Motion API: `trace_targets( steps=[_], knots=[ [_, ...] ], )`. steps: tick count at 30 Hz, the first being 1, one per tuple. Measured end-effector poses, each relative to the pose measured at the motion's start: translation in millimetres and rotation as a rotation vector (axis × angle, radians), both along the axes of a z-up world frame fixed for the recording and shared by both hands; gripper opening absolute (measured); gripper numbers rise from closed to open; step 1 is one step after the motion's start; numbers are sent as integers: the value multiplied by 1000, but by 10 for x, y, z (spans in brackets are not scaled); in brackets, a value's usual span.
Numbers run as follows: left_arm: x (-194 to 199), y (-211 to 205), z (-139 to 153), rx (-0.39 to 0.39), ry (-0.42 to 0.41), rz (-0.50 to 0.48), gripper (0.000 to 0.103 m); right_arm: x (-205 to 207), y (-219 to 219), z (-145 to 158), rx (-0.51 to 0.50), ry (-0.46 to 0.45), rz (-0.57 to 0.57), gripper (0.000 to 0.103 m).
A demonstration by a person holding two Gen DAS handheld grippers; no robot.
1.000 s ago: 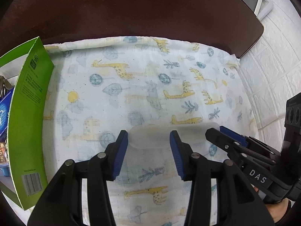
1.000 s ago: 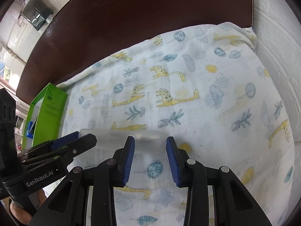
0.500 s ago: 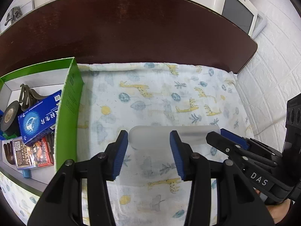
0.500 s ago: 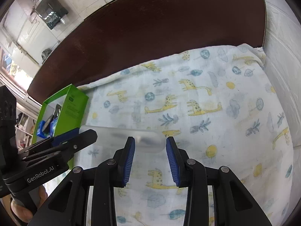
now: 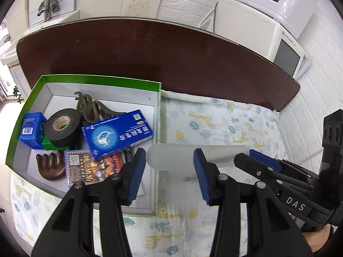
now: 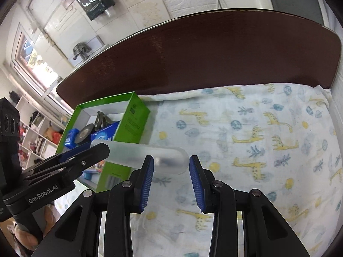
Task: Organize rigid objects
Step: 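Carry the plastic case into the green box and open the left gripper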
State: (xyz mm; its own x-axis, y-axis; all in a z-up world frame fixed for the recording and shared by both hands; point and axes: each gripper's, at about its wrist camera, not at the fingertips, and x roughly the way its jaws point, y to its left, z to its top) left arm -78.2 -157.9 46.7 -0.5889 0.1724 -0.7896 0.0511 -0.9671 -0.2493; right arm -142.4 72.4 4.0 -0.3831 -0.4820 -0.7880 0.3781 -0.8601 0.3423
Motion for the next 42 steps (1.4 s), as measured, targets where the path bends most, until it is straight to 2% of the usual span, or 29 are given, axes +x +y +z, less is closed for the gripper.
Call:
trace_targets(
  steps=[11,18,28,36,39,42],
  knots=[
    [363,-898,7,20,6,144,43,235,-932,50,2,8,159,38],
    [416,-1238,-138,31,-23,185,43,316,-1376,-61,22,-13,212,38],
    [403,-1428,-408,76,-62,181,43,340,-1655,-256,95,-45,231,38],
    [409,-1357,-391,40,-54,160,45,347,-1673,-329,135,-59,215,38],
    [428,-1308,-355,-9,-40,168,46,370,-1621,-253,133,-34,198,38],
    [482,-1248,-292,-60,-20,177,53,400,-1559,-163,129,-7,186,38]
  ],
)
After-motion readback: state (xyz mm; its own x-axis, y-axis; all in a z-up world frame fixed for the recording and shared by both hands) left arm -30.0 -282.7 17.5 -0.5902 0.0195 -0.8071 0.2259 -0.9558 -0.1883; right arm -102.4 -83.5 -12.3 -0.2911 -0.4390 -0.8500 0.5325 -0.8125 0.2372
